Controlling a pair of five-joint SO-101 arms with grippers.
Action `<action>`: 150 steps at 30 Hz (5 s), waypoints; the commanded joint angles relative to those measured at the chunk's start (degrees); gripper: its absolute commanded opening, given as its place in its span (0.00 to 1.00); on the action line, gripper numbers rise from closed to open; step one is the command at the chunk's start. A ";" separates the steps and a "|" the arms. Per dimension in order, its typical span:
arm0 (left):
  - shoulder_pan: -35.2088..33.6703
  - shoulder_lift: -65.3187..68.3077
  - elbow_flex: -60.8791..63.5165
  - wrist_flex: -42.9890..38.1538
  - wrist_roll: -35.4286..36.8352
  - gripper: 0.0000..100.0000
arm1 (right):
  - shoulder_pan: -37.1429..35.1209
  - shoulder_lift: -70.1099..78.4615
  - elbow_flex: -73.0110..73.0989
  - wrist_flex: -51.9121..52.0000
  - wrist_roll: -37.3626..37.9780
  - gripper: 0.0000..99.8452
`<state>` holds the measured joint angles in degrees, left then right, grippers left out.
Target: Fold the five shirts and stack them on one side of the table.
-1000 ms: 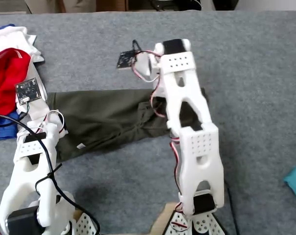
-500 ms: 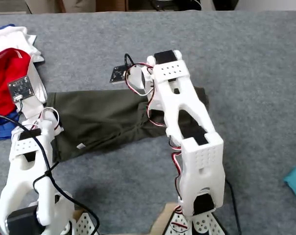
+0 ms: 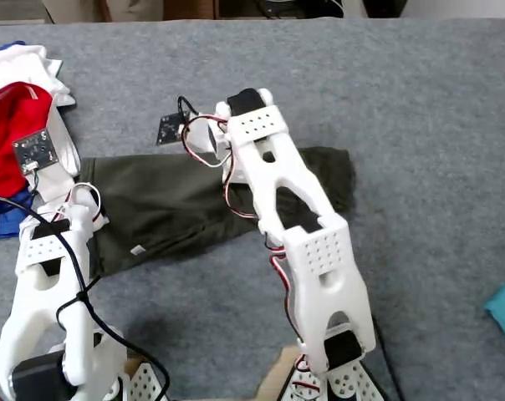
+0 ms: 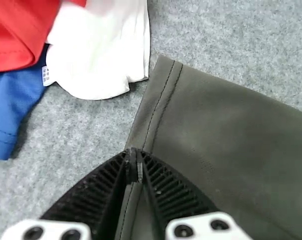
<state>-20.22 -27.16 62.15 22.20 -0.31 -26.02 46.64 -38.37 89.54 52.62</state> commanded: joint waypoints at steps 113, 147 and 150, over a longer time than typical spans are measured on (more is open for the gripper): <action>37.45 57.89 -103.56 78.59 2.99 0.02 | 64.92 -73.80 49.01 6.07 4.31 0.01; 59.69 74.68 -140.40 64.44 20.13 0.02 | 65.19 -83.12 66.95 -1.32 2.73 0.01; 61.19 74.68 -140.40 62.68 20.22 0.02 | 65.19 -83.12 66.86 -1.32 2.64 0.01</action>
<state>39.38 48.26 -75.78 87.25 19.65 38.24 -34.86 28.70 89.01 55.87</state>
